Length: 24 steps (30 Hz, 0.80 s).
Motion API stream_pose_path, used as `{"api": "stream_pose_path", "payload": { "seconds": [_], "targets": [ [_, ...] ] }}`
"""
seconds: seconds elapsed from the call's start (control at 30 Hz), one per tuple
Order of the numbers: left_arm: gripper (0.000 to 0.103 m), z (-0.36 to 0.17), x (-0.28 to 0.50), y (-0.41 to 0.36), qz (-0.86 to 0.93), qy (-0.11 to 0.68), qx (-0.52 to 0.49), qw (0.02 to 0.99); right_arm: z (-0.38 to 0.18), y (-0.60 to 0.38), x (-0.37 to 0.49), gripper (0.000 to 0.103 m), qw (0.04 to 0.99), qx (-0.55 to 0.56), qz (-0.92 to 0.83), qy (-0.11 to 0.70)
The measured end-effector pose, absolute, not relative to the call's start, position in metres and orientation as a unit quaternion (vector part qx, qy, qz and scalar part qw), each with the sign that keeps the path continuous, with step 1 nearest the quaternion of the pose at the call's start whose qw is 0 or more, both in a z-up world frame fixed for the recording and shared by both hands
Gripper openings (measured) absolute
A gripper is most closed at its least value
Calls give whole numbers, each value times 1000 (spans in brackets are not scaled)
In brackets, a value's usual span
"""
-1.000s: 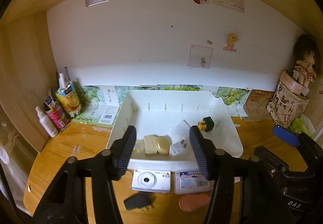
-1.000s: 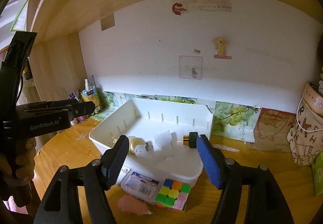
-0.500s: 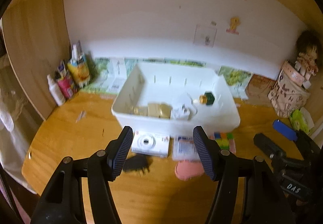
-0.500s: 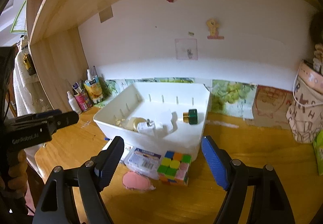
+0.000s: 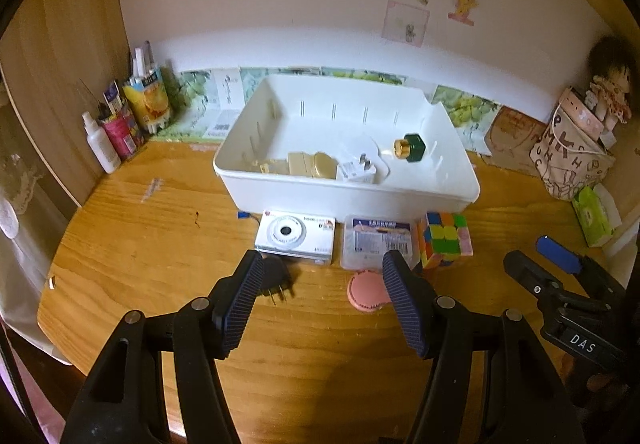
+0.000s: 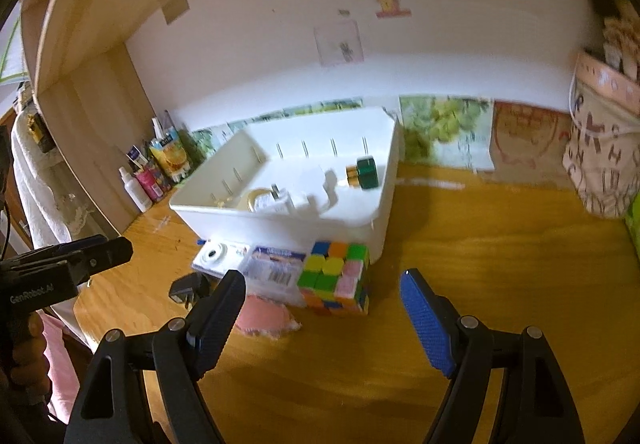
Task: Organize rigid objects
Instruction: 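Lower the left tool to the pink oval case while the right tool approaches the Rubik's cube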
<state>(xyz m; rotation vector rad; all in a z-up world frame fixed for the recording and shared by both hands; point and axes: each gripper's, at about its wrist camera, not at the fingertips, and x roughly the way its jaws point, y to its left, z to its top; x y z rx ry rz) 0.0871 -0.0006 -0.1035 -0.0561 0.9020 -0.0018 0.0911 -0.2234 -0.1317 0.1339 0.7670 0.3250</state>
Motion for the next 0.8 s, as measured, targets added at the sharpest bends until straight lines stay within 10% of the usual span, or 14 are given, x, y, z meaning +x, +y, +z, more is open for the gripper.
{"api": "stream_pose_path", "payload": {
  "seconds": [0.8],
  "targets": [
    [79,-151,117,-20,-150,538,98,824,-186,-221,129,80,837,246,125,473]
  ]
}}
